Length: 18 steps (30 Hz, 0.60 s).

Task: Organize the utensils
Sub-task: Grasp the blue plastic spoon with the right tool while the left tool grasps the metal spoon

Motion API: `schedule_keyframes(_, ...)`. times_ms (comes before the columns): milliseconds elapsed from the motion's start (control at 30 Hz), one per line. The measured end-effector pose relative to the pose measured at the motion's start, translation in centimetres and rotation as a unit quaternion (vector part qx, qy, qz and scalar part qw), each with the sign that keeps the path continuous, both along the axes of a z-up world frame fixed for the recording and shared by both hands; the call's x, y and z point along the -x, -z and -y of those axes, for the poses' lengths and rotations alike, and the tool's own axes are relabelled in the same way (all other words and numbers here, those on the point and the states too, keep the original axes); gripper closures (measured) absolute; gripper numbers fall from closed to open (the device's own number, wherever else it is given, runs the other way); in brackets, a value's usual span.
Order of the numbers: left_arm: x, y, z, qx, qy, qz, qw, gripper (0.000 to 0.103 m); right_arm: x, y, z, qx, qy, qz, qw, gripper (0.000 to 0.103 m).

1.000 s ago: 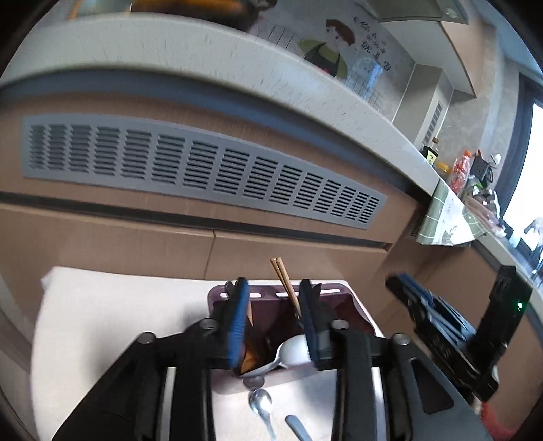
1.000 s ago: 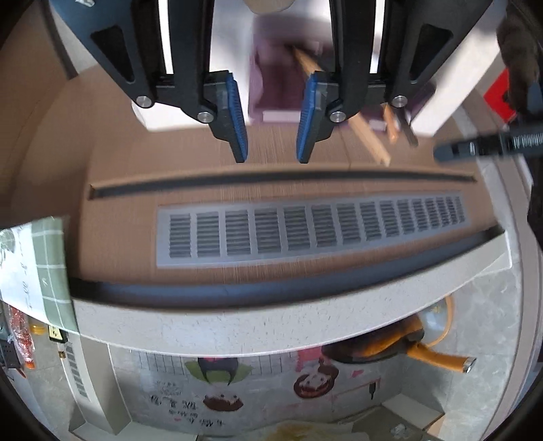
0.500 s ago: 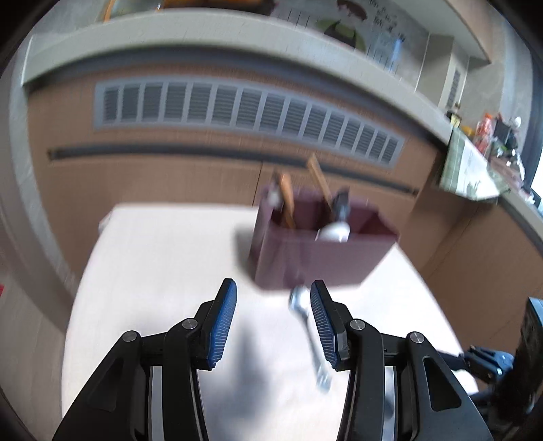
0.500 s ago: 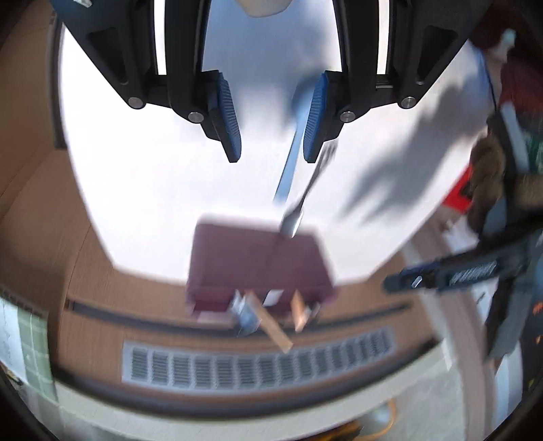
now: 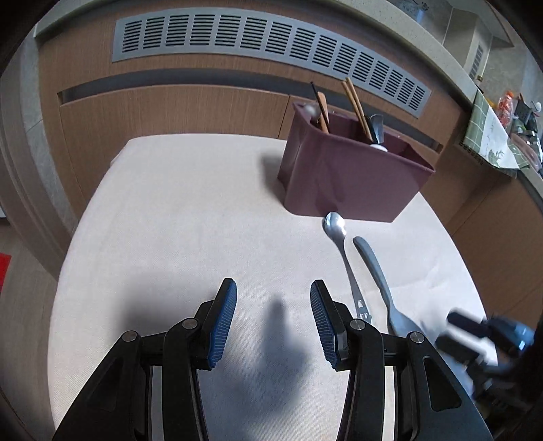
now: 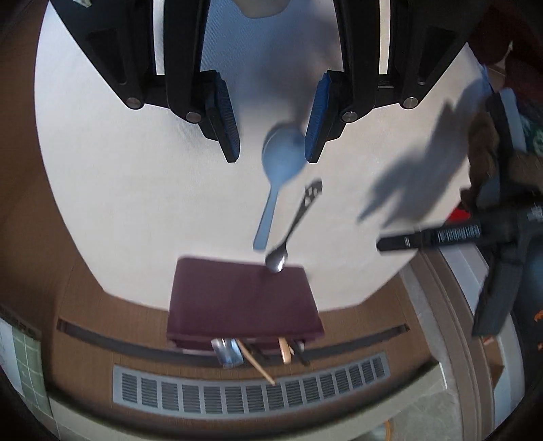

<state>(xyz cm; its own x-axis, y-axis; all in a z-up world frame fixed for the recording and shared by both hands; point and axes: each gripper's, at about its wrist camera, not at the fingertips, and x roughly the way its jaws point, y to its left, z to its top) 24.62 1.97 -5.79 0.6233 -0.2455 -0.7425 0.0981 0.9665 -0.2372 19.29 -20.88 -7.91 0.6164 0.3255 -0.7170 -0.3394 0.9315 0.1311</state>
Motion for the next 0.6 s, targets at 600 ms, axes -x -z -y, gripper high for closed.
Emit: schedule_keyframes(600,-2.2,0.5,2.2,0.001,0.018,-0.015,0.9997,0.057,-9.6,2.4,-4.6,0.083,-0.007,-0.036,0.996,0.094)
